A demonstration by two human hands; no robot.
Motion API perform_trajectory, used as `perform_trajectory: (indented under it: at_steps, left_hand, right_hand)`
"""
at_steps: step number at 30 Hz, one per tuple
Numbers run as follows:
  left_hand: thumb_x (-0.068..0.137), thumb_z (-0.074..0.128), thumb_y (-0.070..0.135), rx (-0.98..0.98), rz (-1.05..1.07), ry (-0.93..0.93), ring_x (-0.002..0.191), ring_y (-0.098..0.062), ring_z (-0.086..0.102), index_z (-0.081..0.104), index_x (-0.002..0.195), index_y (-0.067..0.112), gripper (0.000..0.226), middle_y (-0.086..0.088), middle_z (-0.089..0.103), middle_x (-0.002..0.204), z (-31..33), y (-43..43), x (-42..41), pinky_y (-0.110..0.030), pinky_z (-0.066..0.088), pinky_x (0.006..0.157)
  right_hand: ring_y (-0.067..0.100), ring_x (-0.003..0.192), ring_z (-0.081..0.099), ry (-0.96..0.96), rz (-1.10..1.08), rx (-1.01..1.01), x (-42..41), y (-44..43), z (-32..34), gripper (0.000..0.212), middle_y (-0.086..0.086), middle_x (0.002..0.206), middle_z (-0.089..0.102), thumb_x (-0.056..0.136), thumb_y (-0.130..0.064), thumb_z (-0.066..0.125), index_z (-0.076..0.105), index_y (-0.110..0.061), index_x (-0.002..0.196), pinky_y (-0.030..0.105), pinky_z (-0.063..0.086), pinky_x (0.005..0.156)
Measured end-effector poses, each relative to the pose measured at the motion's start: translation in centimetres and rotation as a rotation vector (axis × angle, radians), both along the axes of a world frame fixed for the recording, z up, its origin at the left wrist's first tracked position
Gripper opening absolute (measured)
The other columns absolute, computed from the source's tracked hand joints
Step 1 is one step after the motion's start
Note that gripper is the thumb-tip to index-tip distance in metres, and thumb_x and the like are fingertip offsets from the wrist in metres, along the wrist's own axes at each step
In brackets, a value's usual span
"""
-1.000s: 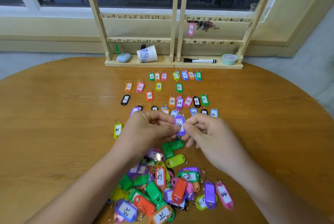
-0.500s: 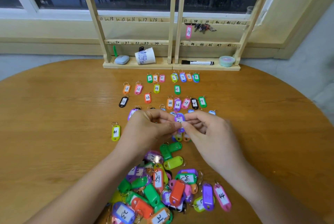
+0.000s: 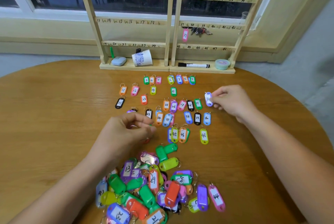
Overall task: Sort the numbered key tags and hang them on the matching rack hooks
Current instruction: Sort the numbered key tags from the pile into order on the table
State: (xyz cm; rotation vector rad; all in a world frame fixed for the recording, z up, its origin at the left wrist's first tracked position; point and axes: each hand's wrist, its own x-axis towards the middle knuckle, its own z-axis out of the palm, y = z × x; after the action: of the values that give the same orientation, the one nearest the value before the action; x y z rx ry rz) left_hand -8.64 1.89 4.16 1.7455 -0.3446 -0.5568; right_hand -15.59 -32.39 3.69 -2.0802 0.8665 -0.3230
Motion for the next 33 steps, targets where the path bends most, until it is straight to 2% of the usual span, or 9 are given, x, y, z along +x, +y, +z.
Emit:
perform_trajectory:
  at_steps: [3,7,10,13,20,23,25,28,33]
  left_hand:
    - [0.081,0.091,0.018,-0.003,0.002,0.038,0.086,-0.025,0.076,0.083,0.093,0.020,0.014,-0.011,0.081,0.090,-0.4,0.9,0.3,-0.043,0.060,0.093]
    - [0.077,0.090,0.025,0.005,0.016,0.063,0.085,-0.022,0.076,0.083,0.093,0.021,0.018,-0.010,0.081,0.091,-0.9,2.0,0.5,-0.039,0.059,0.088]
    - [0.085,0.087,0.018,0.014,0.013,0.064,0.083,-0.020,0.075,0.082,0.093,0.022,0.010,-0.010,0.081,0.091,-1.1,2.5,0.6,-0.034,0.057,0.083]
    - [0.086,0.086,0.022,0.040,0.002,0.050,0.082,-0.016,0.076,0.082,0.093,0.026,0.009,-0.007,0.082,0.091,-1.2,2.9,0.6,-0.031,0.055,0.079]
    - [0.086,0.086,0.025,0.058,-0.010,0.038,0.081,-0.013,0.075,0.082,0.093,0.027,0.009,-0.005,0.082,0.092,-1.2,3.6,0.6,-0.030,0.055,0.077]
    - [0.088,0.086,0.020,0.070,0.001,0.010,0.074,-0.010,0.069,0.082,0.093,0.023,0.007,-0.005,0.080,0.087,-1.3,3.8,0.5,-0.018,0.054,0.069]
    - [0.090,0.084,0.020,0.098,-0.009,-0.040,0.071,-0.008,0.066,0.082,0.092,0.025,0.006,-0.005,0.079,0.086,-1.2,4.2,0.3,-0.012,0.051,0.064]
    - [0.093,0.082,0.021,0.144,-0.033,-0.121,0.077,-0.022,0.073,0.082,0.094,0.032,0.011,-0.002,0.080,0.087,-1.3,4.9,-0.2,-0.025,0.056,0.073]
    - [0.091,0.083,0.023,0.240,-0.117,-0.295,0.075,-0.015,0.072,0.079,0.099,0.042,0.020,0.008,0.080,0.090,-0.9,6.9,-1.8,-0.029,0.058,0.068]
  right_hand:
    - [0.024,0.076,0.077,0.105,0.009,0.050,0.5,-0.9,-0.2,0.005,0.015,0.084,0.080,0.093,-0.005,0.076,0.078,-0.010,0.091,0.042,0.066,0.083]
    - [0.026,0.077,0.080,0.130,-0.020,0.066,1.0,-0.9,-0.3,0.004,0.011,0.073,0.079,0.095,-0.007,0.074,0.077,-0.006,0.093,0.045,0.067,0.085]
    - [0.023,0.072,0.079,0.175,-0.015,-0.020,1.2,-0.6,-0.4,0.006,0.009,0.074,0.079,0.095,-0.012,0.074,0.078,-0.011,0.090,0.045,0.067,0.082]
    - [0.022,0.070,0.078,0.200,-0.013,-0.096,1.3,-0.4,-0.6,0.009,0.006,0.073,0.078,0.095,-0.015,0.074,0.077,-0.015,0.087,0.045,0.067,0.080]
    - [0.020,0.067,0.077,0.188,-0.011,-0.135,1.3,-0.1,-1.0,0.008,0.004,0.070,0.077,0.091,-0.014,0.075,0.077,-0.017,0.083,0.045,0.068,0.077]
    - [0.022,0.071,0.076,0.151,-0.005,-0.170,0.5,0.1,-0.9,0.012,0.001,0.070,0.076,0.091,-0.017,0.073,0.077,-0.020,0.080,0.045,0.067,0.073]
    - [0.019,0.075,0.073,0.103,0.011,-0.251,-0.6,0.5,-0.4,0.015,-0.004,0.071,0.074,0.092,-0.020,0.073,0.075,-0.024,0.078,0.036,0.058,0.065]
    - [0.009,0.069,0.064,0.036,0.068,-0.282,-3.3,2.4,0.4,0.013,-0.006,0.072,0.070,0.092,-0.023,0.074,0.075,-0.027,0.080,0.029,0.047,0.061]
    - [0.003,0.059,0.049,-0.036,0.229,-0.153,-9.0,6.9,0.7,0.014,-0.014,0.067,0.062,0.091,-0.017,0.077,0.075,-0.025,0.080,0.019,0.040,0.057]
